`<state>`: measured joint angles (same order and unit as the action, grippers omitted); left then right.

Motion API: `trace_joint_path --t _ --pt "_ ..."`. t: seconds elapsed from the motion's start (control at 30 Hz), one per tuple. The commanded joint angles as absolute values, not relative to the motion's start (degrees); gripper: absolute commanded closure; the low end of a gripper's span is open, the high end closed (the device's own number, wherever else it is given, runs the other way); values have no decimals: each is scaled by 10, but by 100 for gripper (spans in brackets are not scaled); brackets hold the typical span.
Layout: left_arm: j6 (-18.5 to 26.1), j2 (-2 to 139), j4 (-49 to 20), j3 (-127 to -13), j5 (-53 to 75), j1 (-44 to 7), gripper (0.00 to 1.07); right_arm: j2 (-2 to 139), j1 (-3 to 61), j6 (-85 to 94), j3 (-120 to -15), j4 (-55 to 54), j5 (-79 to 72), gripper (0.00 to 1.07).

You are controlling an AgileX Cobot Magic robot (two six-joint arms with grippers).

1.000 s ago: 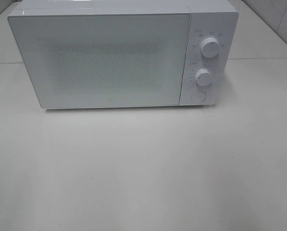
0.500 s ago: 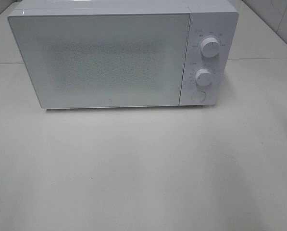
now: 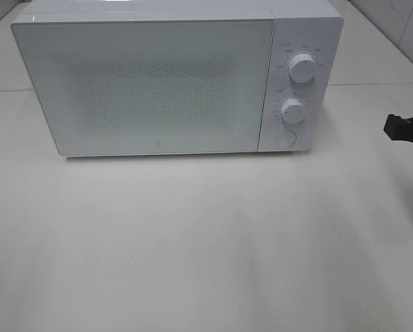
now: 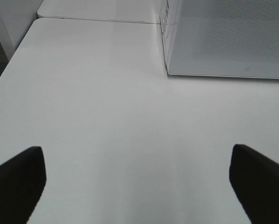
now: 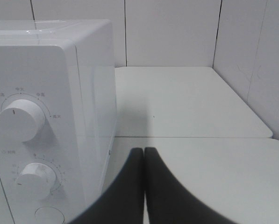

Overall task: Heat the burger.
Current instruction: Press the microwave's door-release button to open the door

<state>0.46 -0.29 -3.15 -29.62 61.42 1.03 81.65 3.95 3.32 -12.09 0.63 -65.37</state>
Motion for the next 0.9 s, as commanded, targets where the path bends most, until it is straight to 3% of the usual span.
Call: trace_joint_path --t 0.03,0.33,0.4,0.67,0.9 --pt "0 -10 -31 -297 614 8 6 857 37 -11 -121 5 -695 107" --pt "0 -10 -31 -297 614 8 6 895 88 -171 -121 -27 -694 107" --pt "0 -10 -31 -297 614 8 6 918 154 -241 -121 -82 -696 107" --pt "0 -10 -31 -297 614 8 6 963 250 -417 -122 -127 -737 107" --pt "0 -10 -31 -297 614 8 6 989 272 -466 -122 -126 -764 107"
